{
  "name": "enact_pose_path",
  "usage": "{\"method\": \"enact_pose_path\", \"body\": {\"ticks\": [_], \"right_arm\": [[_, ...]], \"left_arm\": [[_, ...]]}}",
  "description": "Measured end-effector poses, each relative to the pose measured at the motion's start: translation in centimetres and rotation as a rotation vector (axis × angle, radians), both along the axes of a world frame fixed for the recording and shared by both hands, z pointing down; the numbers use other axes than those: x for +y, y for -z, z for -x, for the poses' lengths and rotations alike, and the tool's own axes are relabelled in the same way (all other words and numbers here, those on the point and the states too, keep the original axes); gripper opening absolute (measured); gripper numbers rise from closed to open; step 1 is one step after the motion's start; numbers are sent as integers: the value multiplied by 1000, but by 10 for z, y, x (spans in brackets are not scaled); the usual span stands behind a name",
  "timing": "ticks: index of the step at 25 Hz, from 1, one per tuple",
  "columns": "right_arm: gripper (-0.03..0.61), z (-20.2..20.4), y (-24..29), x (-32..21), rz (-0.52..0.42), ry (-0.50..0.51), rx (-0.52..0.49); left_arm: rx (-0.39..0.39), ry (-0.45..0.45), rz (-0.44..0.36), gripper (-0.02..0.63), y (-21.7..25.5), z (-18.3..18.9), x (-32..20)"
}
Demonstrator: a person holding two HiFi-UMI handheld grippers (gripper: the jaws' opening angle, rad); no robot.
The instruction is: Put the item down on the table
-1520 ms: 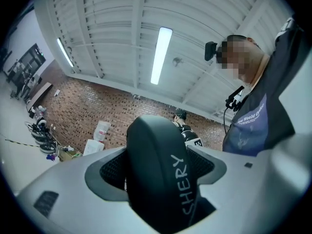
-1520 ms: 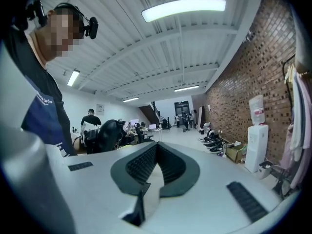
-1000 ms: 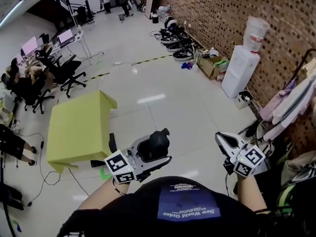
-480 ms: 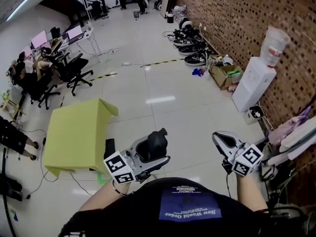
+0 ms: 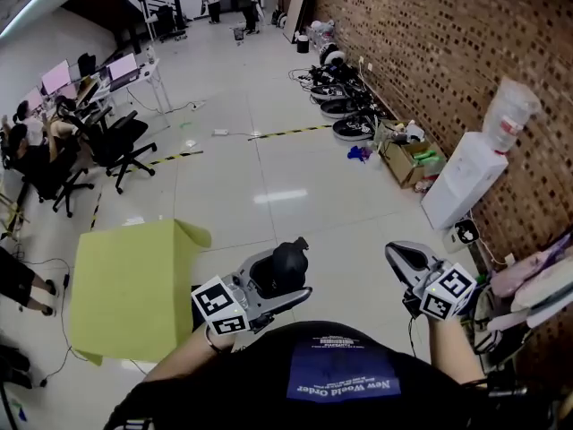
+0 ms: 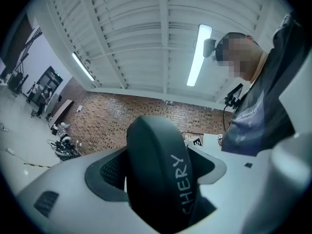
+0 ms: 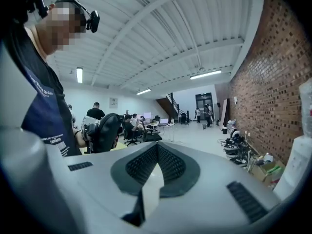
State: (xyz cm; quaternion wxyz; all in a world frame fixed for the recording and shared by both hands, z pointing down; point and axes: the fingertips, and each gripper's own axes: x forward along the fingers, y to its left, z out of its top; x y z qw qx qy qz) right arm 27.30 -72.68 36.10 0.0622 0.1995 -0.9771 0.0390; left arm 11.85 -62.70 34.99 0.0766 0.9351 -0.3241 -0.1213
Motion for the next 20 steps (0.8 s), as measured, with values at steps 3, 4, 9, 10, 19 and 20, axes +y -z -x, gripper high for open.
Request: {"method": "enact_pose_path", "body": {"ticks": [3, 4, 9, 10, 19, 20], "right_arm": [[-12, 49, 4, -36, -4, -1, -2], [-13, 68, 4, -45, -2, 13, -1], [-12, 159, -3, -92, 8, 125, 23], [-13, 177, -5, -104, 11, 150, 21], [-13, 335, -2, -194, 21, 515, -7], [-12, 351, -4, -206, 31, 563, -4]], "left_arm": [[-16, 8, -2, 374, 3, 50, -31], [-16, 21, 1, 374, 4, 67, -40], [16, 137, 34, 376, -2, 148, -71], [13, 167, 39, 374, -6, 164, -77], [28, 529, 67, 374, -3, 263, -128], [45, 577, 72, 374, -2, 271, -137]]}}
